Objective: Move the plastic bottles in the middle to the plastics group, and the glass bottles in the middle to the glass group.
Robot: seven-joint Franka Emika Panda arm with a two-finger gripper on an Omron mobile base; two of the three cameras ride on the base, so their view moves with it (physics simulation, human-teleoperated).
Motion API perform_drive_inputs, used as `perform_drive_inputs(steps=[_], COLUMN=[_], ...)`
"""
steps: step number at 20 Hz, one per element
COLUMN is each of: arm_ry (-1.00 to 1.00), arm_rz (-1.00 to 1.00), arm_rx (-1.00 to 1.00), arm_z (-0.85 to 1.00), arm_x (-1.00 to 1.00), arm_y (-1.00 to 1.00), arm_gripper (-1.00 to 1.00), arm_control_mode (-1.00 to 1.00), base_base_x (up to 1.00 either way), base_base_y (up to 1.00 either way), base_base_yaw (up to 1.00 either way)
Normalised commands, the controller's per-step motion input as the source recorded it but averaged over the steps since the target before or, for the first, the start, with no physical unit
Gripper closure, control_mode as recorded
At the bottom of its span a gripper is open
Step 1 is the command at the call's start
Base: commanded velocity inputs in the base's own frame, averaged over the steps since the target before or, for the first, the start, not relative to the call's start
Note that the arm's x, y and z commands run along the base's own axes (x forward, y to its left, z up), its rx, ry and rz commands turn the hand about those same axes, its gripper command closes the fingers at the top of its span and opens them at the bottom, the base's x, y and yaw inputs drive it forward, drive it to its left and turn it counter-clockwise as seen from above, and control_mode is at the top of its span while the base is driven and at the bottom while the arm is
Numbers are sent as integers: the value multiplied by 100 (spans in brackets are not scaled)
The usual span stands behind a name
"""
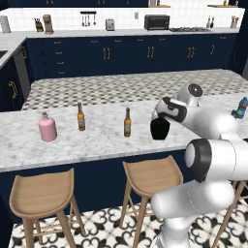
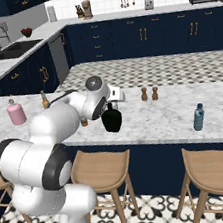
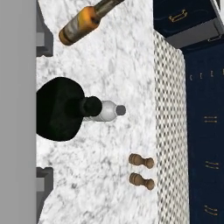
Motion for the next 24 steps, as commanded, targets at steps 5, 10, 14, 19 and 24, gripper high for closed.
perform_drive_inputs(steps=[5,10,14,19,24], arm_ry=[0,0,0,0,0], arm_rz=[-1,-2,-2,-1,0], arm_rx=[0,0,0,0,0], arm_z=[-13,-11,-16,-14,-16], arm_x=[22,35,30,25,7], arm_y=[0,0,0,0,1], arm_gripper=[-100,-100,-100,-100,-100], arm_control_mode=[-100,-100,-100,-100,-100], base_base_x=[0,0,0,0,0], base_base_y=[0,0,0,0,0], base_base_yaw=[0,0,0,0,0])
